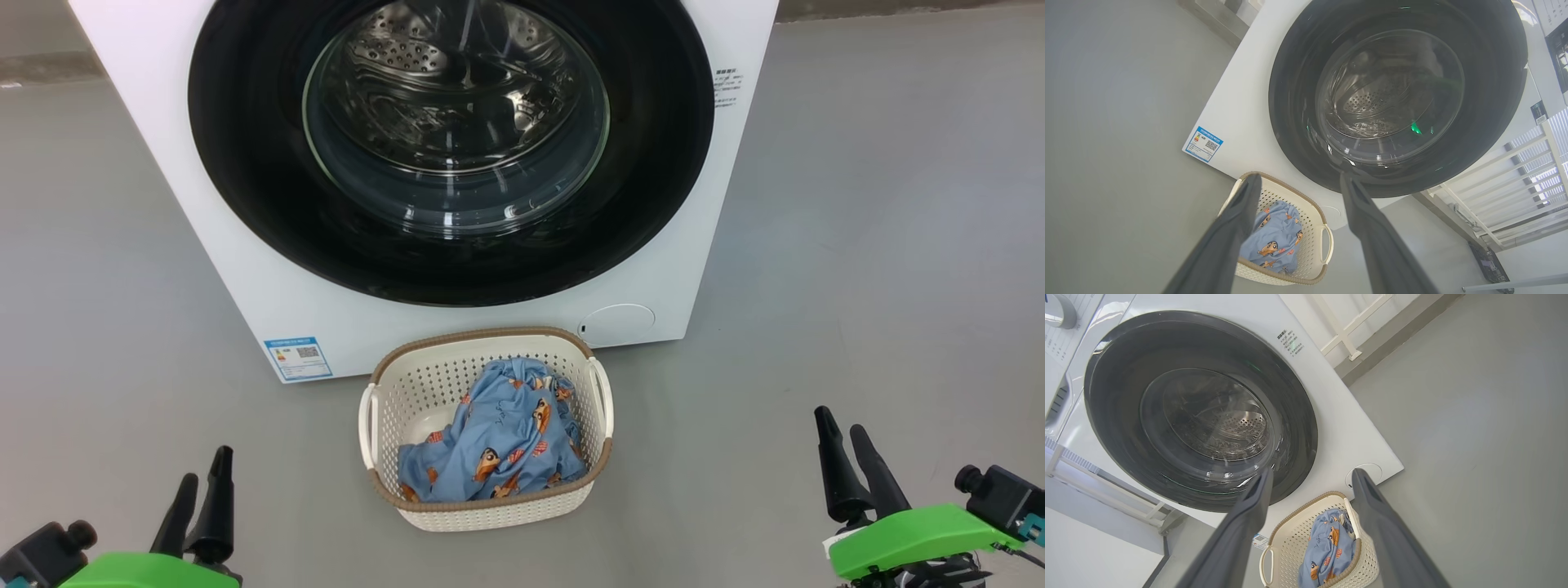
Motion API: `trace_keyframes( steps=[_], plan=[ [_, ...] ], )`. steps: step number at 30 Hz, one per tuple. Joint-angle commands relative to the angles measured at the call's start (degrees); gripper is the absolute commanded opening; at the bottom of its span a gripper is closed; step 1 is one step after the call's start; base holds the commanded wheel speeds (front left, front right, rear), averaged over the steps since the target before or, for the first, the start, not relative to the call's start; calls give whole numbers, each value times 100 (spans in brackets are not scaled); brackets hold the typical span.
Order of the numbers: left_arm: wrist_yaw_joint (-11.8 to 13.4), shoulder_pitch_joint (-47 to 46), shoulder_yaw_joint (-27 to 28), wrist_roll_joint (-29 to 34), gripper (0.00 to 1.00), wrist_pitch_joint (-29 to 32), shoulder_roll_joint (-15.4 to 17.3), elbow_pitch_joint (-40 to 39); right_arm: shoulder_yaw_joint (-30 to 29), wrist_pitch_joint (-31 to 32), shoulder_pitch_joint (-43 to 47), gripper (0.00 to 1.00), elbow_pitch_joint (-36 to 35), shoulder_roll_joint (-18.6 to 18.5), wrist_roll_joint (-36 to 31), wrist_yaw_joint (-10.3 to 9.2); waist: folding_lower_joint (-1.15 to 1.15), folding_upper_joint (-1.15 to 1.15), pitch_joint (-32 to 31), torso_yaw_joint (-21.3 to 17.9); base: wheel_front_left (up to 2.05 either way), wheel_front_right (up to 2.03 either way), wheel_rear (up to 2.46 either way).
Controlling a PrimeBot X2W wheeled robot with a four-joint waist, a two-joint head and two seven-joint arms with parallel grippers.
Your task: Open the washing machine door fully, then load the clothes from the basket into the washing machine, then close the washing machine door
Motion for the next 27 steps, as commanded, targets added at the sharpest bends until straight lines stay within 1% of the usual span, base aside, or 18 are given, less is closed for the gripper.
trace_keyframes(
  steps=[1, 20, 27],
  plan=[
    [-14, -244, 106, 198, 100, -86, 185, -175, 136, -90, -242, 100, -165, -53, -254, 5, 0, 0, -3, 6, 0, 0, 0],
    [-17, -219, -7, 1441, 100, -409, 438, -379, 355, -409, -349, 100, -139, -68, -1660, 7, 0, 0, -5, 74, 0, 0, 0],
    [-18, -229, -90, 1891, 100, -528, 535, -423, 475, -525, -392, 100, -107, -73, -2283, 7, 0, 0, -7, 85, 0, 0, 0]
  ],
)
